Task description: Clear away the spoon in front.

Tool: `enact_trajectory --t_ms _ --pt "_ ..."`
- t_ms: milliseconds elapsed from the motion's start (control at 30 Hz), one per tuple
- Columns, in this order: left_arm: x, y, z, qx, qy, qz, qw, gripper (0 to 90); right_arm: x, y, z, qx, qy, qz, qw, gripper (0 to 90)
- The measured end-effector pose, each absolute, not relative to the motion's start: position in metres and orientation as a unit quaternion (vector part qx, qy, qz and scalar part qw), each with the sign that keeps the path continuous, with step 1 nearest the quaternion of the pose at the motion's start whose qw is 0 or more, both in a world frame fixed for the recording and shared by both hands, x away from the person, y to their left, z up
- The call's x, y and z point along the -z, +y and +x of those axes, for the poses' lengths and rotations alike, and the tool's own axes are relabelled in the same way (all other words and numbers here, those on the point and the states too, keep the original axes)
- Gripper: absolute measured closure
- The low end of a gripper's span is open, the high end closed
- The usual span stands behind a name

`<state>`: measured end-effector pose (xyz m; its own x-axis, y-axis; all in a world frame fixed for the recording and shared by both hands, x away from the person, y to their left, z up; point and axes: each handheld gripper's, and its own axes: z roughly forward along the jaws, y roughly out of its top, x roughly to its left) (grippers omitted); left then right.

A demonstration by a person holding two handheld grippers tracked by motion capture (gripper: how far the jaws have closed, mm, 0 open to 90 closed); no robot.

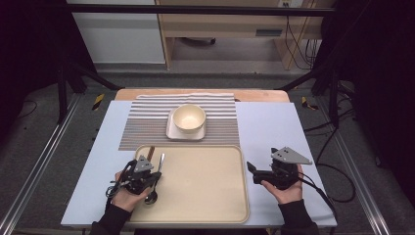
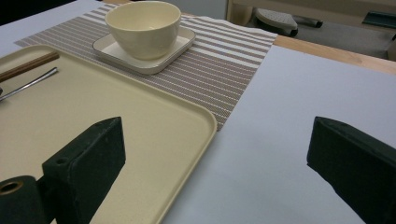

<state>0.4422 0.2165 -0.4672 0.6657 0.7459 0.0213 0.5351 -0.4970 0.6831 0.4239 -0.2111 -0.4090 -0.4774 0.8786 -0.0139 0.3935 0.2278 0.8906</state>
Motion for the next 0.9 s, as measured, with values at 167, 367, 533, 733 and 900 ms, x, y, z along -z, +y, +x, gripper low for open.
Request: enact_trajectory --t_ms 167,367,533,733,900 --pt "0.467 0.220 0.442 -0.159 0.380 0.848 0.334 89.6 0.409 -0.211 0.424 -0.446 0.734 0.433 0.271 4.8" --pt "0.466 0.214 0.436 -0.148 0.367 0.853 0.341 89.4 0.409 -0.211 0.424 -0.447 0.734 0.433 0.272 4.8" --pt "0.467 0.214 0.428 -0.137 0.361 0.860 0.333 89.6 0.409 -0.211 0.423 -0.447 0.734 0.433 0.272 4.8" --pt "0.466 0.221 0.426 -0.129 0.365 0.863 0.326 89.6 0.409 -0.211 0.423 -0.446 0.735 0.433 0.271 4.8" --pt "0.466 0.221 0.427 -0.129 0.363 0.864 0.325 89.5 0.409 -0.211 0.423 -0.447 0.734 0.434 0.271 4.8"
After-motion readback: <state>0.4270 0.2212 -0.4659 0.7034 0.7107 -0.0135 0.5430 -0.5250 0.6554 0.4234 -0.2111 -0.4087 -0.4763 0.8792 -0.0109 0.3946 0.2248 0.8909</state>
